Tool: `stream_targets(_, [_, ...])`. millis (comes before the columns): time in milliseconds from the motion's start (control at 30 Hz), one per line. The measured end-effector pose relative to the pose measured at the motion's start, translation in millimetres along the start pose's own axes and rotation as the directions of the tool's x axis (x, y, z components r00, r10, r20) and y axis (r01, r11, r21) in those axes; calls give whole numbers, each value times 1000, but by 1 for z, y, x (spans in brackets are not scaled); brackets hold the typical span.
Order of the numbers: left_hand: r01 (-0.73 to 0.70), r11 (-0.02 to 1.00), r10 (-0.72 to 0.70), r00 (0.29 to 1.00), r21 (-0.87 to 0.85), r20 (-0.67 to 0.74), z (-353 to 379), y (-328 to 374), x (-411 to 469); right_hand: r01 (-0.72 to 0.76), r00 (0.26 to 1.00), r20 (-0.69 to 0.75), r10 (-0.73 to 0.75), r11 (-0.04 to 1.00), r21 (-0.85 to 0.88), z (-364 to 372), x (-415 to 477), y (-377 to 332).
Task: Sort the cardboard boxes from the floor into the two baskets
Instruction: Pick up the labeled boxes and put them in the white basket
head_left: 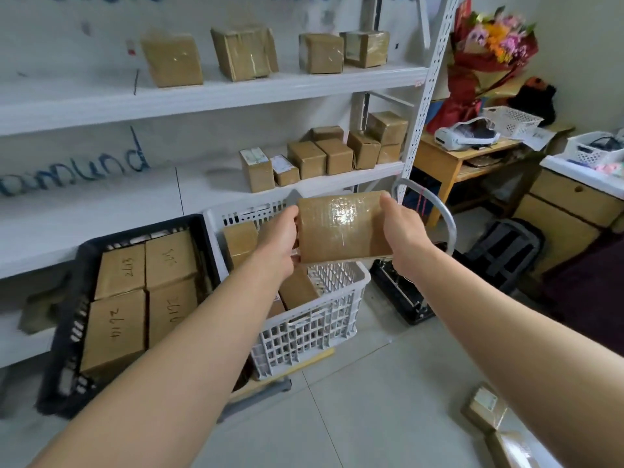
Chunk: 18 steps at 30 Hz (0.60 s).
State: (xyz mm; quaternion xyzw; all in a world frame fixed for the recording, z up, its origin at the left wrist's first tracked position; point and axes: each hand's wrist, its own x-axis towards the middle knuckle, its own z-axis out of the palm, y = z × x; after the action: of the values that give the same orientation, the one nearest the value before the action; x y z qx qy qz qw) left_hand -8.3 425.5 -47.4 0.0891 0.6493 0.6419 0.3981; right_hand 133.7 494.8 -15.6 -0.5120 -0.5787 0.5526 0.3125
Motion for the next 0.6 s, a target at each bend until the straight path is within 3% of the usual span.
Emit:
stream_targets(333, [106, 993, -109, 992, -53, -57, -71, 17, 53, -76, 988, 132, 83, 995, -57, 96, 38, -9])
stream_targets(600, [288, 953, -298, 947, -93, -120, -86, -4, 94, -5, 959, 272, 83, 961, -276, 154, 112, 19])
